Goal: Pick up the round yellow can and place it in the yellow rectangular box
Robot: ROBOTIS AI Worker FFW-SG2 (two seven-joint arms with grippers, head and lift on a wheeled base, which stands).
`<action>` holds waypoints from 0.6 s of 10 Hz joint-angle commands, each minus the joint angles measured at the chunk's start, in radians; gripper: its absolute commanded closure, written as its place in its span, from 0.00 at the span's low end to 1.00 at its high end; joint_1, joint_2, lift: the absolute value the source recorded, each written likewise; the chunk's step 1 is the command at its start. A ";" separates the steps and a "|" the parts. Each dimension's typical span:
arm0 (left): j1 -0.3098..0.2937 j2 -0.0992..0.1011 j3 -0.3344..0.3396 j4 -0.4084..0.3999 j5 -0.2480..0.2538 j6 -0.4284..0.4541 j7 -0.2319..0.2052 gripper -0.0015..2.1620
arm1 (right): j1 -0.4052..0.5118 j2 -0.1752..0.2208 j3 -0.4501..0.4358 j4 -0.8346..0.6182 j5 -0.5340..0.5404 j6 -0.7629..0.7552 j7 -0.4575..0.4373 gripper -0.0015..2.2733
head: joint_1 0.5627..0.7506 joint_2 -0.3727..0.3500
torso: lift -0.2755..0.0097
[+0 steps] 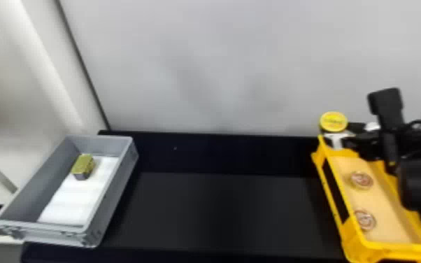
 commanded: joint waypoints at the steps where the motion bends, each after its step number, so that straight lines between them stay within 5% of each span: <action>1: -0.001 0.003 0.003 -0.007 -0.001 0.010 -0.001 0.05 | 0.000 -0.033 -0.073 -0.019 0.015 0.015 -0.007 0.28 | 0.70 0.59 | 0.97; 6: 0.000 0.004 0.009 -0.017 -0.002 0.015 -0.004 0.05 | 0.026 -0.079 -0.179 0.026 0.007 0.041 -0.028 0.28 | 0.70 0.59 | 0.97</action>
